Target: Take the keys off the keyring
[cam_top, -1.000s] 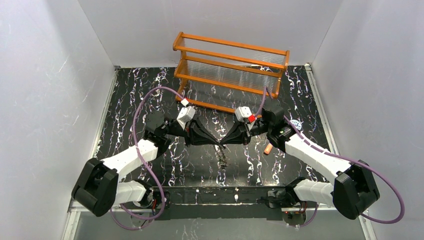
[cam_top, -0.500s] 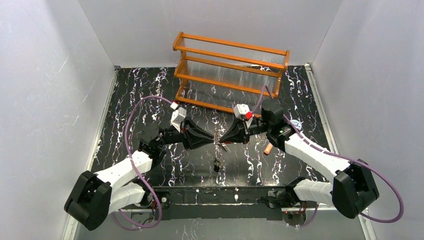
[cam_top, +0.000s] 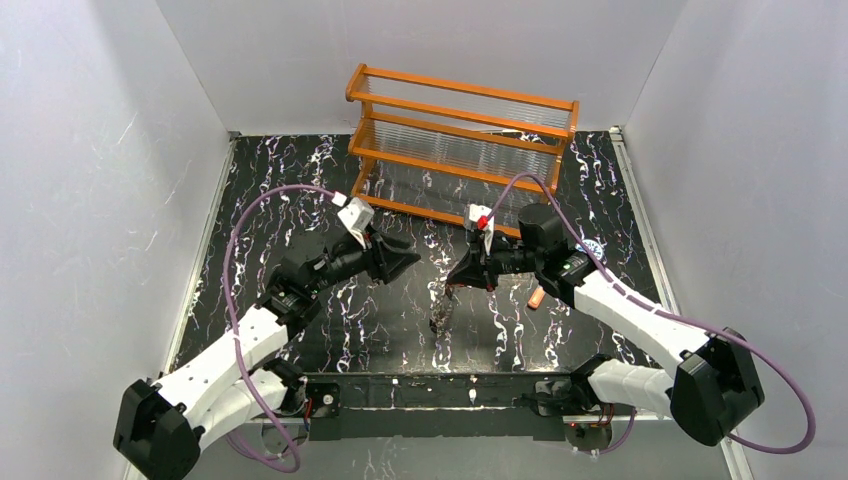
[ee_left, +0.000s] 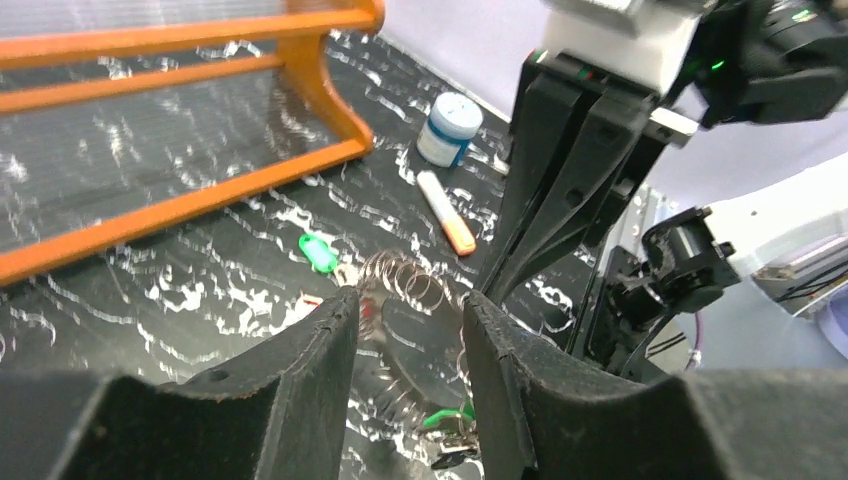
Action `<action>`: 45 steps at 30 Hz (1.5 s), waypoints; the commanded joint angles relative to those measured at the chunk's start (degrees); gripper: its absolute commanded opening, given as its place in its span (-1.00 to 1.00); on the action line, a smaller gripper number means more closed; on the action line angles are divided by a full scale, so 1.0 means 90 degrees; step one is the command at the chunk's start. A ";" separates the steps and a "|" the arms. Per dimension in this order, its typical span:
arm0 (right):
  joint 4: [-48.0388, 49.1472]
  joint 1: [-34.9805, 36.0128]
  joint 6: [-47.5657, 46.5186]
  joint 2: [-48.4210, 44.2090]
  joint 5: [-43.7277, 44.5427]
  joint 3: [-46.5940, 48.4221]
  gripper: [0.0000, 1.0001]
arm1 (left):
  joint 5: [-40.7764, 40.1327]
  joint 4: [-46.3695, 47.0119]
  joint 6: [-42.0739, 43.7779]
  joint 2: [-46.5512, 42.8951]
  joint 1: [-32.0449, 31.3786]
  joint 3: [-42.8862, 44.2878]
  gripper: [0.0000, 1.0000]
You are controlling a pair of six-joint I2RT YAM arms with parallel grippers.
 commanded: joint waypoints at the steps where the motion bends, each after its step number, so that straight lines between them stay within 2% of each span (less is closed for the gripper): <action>1: -0.0027 0.0228 0.0276 -0.0365 0.0934 0.0272 -0.97 | -0.1006 -0.1363 0.0245 -0.0119 -0.0468 0.0052 -0.17; 6: 0.0028 0.0308 0.0404 -0.0463 0.1196 0.0220 -0.97 | -0.1132 -0.0873 -0.0076 -0.0029 -0.0981 -0.0250 -0.21; 12: 0.0588 0.0308 0.0688 -0.0750 0.1507 -0.0093 -0.97 | -0.1680 -0.0347 -0.1527 0.0008 -0.1177 -0.0583 -0.20; 16: 0.0845 0.0341 0.0923 -0.0771 0.1445 -0.0190 -0.97 | -0.1944 -0.0241 -0.2149 0.0119 -0.1385 -0.0570 -0.13; 21: 0.1271 0.0366 0.1136 -0.0754 0.1430 -0.0458 -0.97 | -0.1982 0.0382 -0.2872 0.0439 -0.1390 -0.0590 -0.15; 26: 0.1683 0.0379 0.1301 -0.0829 0.1404 -0.0677 -0.97 | -0.2065 0.0497 -0.3098 0.0609 -0.1390 -0.0628 -0.33; 39: 0.2000 0.0396 0.1308 -0.0852 0.1384 -0.0866 -0.97 | -0.1816 0.0529 -0.3227 0.0985 -0.1413 -0.0537 -0.37; 45: 0.2041 0.0396 0.1260 -0.0891 0.1366 -0.0902 -0.97 | -0.1702 0.0656 -0.3229 0.1118 -0.1470 -0.0505 -0.55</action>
